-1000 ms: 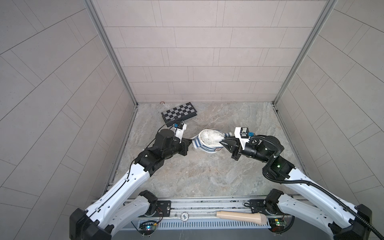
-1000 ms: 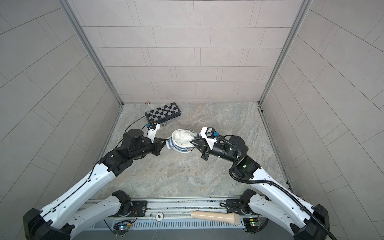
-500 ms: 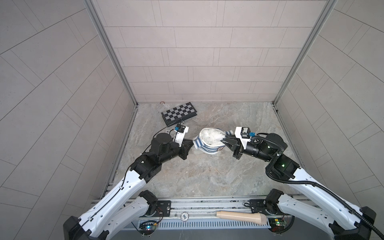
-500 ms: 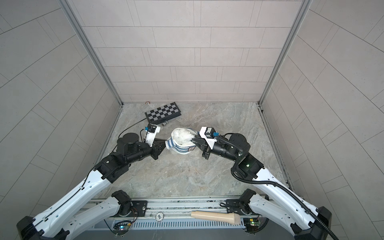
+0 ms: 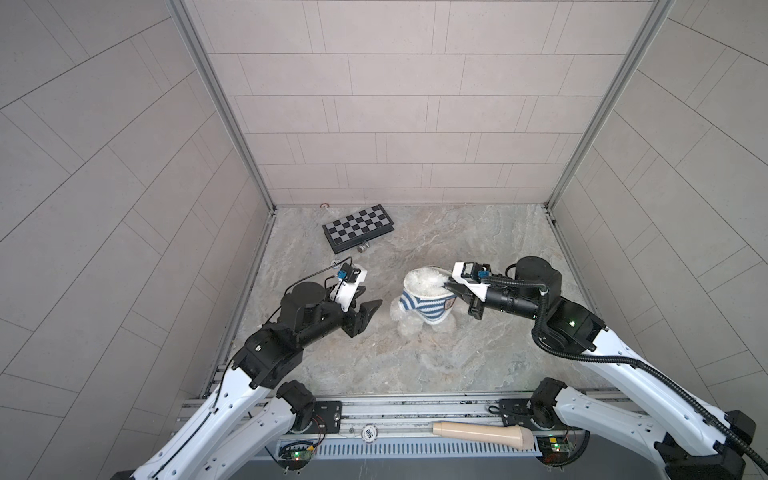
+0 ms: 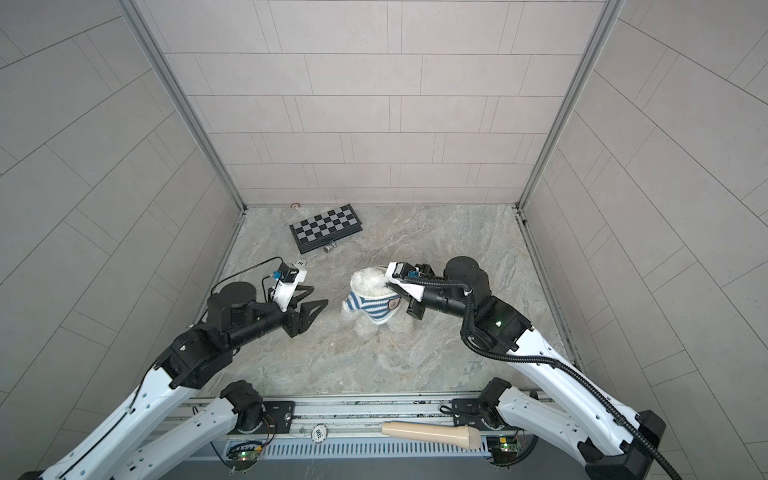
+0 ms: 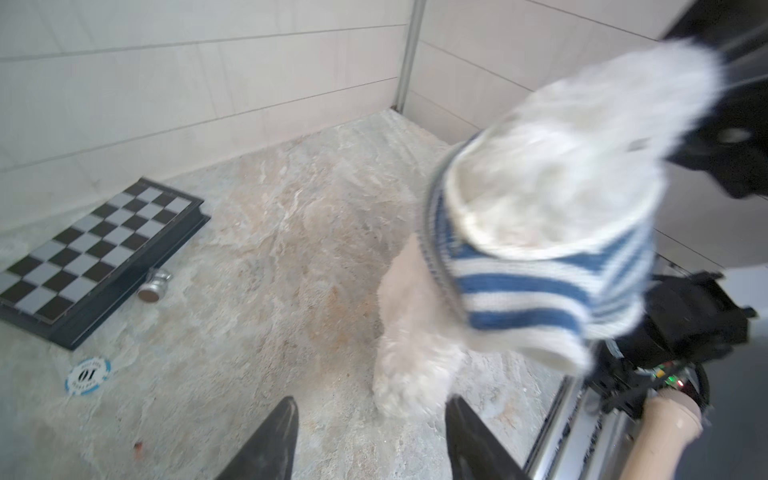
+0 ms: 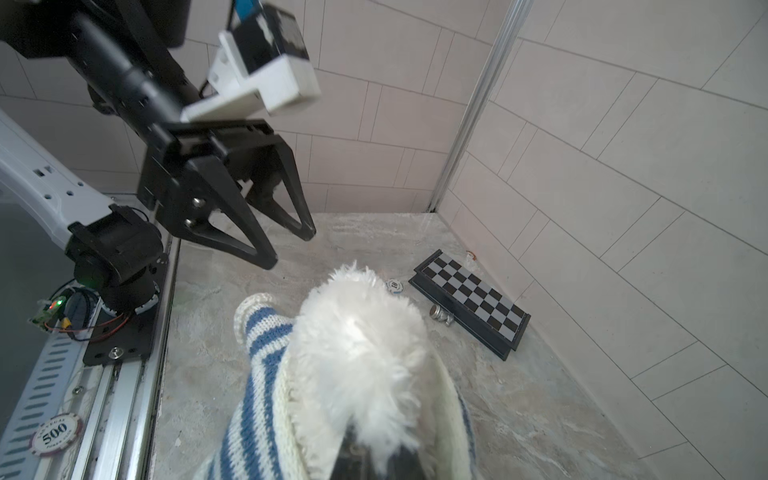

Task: Dress the teddy bear

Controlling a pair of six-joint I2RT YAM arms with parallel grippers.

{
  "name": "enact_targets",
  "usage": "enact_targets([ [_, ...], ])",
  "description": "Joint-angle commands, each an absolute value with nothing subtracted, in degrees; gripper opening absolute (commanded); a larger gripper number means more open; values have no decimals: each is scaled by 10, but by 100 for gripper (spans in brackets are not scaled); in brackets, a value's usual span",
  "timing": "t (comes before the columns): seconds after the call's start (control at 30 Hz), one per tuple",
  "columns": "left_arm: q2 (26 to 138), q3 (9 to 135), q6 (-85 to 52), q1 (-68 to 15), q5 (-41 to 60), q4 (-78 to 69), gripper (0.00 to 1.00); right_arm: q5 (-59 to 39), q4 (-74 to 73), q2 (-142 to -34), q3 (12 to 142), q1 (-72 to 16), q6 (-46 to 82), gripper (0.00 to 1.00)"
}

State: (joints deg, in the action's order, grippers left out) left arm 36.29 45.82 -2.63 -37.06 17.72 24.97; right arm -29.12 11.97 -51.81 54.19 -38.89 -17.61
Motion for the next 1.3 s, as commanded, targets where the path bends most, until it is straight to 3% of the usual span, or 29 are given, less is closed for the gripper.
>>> enact_targets([
  [0.0,359,507,21,-388,235,236,65,-304,153,-529,578,-388,-244,0],
  [0.3,502,630,95,-444,250,240,72,-322,171,-544,594,-395,-258,0],
  [0.63,603,680,130,-477,240,230,70,-321,168,-542,586,-403,-257,0],
  [0.9,633,676,154,-486,219,247,61,-321,155,-542,581,-409,-254,0],
  [1.1,635,660,157,-488,199,233,48,-321,138,-538,575,-414,-244,0],
  [1.27,637,654,166,-501,166,229,21,-307,120,-531,567,-422,-233,0],
])
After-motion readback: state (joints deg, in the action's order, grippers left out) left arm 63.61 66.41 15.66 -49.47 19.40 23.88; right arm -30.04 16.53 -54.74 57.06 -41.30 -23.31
